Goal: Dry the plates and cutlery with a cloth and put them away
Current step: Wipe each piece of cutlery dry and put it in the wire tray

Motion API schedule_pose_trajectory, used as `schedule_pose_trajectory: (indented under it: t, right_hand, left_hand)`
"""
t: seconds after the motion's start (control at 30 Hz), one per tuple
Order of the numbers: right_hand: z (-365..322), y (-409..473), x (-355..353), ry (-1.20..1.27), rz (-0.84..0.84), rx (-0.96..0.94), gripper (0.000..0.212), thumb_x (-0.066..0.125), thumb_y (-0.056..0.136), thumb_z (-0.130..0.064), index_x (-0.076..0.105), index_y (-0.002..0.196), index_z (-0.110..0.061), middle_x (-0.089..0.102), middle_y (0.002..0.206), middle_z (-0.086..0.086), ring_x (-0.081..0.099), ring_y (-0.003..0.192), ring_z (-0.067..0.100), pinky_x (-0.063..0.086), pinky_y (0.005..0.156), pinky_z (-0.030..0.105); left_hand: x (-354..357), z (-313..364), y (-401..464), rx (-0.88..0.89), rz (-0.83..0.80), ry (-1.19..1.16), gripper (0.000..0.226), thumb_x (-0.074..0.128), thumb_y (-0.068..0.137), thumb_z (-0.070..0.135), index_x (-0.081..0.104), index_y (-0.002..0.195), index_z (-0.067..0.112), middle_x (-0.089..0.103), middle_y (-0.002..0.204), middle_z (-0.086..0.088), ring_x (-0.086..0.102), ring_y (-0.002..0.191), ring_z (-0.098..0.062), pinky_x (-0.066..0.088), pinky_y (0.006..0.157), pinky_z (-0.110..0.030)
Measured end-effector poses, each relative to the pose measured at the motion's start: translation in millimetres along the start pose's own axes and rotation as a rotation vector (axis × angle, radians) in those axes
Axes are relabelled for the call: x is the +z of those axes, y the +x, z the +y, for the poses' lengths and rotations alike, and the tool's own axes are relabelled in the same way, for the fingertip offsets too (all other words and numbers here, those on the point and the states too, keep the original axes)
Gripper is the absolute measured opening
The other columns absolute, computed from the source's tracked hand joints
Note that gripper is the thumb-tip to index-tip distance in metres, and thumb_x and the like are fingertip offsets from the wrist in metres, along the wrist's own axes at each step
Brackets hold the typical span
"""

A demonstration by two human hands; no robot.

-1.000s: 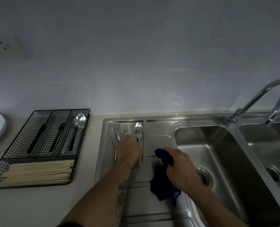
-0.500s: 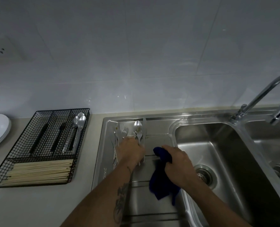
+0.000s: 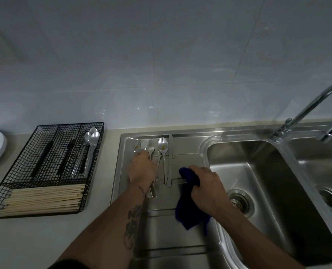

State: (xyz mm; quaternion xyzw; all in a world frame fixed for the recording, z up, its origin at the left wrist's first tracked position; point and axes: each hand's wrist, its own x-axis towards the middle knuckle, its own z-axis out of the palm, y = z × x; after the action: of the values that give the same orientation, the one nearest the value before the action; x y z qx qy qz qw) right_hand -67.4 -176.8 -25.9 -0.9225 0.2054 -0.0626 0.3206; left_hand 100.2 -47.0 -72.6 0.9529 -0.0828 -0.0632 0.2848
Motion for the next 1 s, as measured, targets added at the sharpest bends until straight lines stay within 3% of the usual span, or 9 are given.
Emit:
schedule_pose_trajectory:
  t: [0.1,0.2,0.3,0.4,0.57,0.77,1.0]
  right_hand:
    - [-3,1,2,-0.018,0.026,-0.011,0.051,0.048,0.065,0.001,0.062,0.11,-0.015,0.059,0.088,0.006,0.053,0.077,0.024,0.049,0.068,0.036]
    - [-2,1,4,-0.028,0.029,0.001,0.052,0.047,0.064,-0.003,0.06,0.113,-0.016,0.059,0.091,0.006,0.052,0.081,0.025,0.048,0.071,0.036]
    - [3,-1,4,-0.008,0.019,0.019,0.052,0.04,0.061,-0.01,0.06,0.108,-0.019,0.058,0.087,0.003,0.052,0.078,0.024,0.048,0.068,0.035]
    - [8,-3,1,0.011,0.025,0.041,0.051,0.039,0.061,-0.012,0.059,0.106,-0.023,0.056,0.086,0.0,0.052,0.075,0.02,0.046,0.063,0.028]
    - [12,-7,-1,0.033,0.004,0.079,0.047,0.042,0.064,-0.012,0.056,0.106,-0.026,0.055,0.088,-0.001,0.051,0.079,0.021,0.05,0.068,0.035]
    - [12,-7,-3,0.049,0.008,0.086,0.045,0.046,0.066,-0.009,0.057,0.105,-0.026,0.055,0.089,-0.002,0.052,0.079,0.019,0.049,0.07,0.033]
    - [11,-7,-5,0.061,0.005,0.098,0.049,0.049,0.069,-0.003,0.058,0.112,-0.023,0.057,0.095,0.001,0.052,0.083,0.02,0.05,0.075,0.036]
  left_hand:
    - [2,6,-1,0.132,0.034,0.077,0.01,0.059,0.092,0.019,0.061,0.099,0.013,0.055,0.102,-0.002,0.056,0.09,-0.018,0.052,0.076,-0.033]
    - [10,20,-9,0.22,-0.03,0.164,0.015,0.056,0.092,0.022,0.066,0.089,0.012,0.06,0.093,-0.001,0.058,0.082,-0.016,0.052,0.072,-0.03]
    - [20,31,-15,0.198,-0.064,0.205,0.021,0.06,0.088,0.031,0.067,0.095,0.012,0.067,0.094,-0.004,0.065,0.085,-0.021,0.056,0.076,-0.034]
    - [24,35,-15,0.167,-0.069,0.222,0.022,0.063,0.085,0.026,0.066,0.1,0.011,0.066,0.099,-0.005,0.066,0.091,-0.022,0.056,0.079,-0.036]
    - [26,35,-14,0.133,-0.085,0.213,0.018,0.065,0.08,0.018,0.064,0.097,0.013,0.065,0.097,-0.004,0.064,0.088,-0.02,0.057,0.076,-0.036]
    - [25,44,-14,0.022,-0.137,0.204,0.025,0.064,0.071,0.016,0.063,0.095,0.012,0.063,0.097,-0.004,0.064,0.087,-0.023,0.058,0.076,-0.038]
    - [24,46,-6,-0.07,-0.164,0.224,0.026,0.059,0.083,0.024,0.065,0.104,0.009,0.066,0.105,-0.007,0.066,0.091,-0.025,0.057,0.079,-0.037]
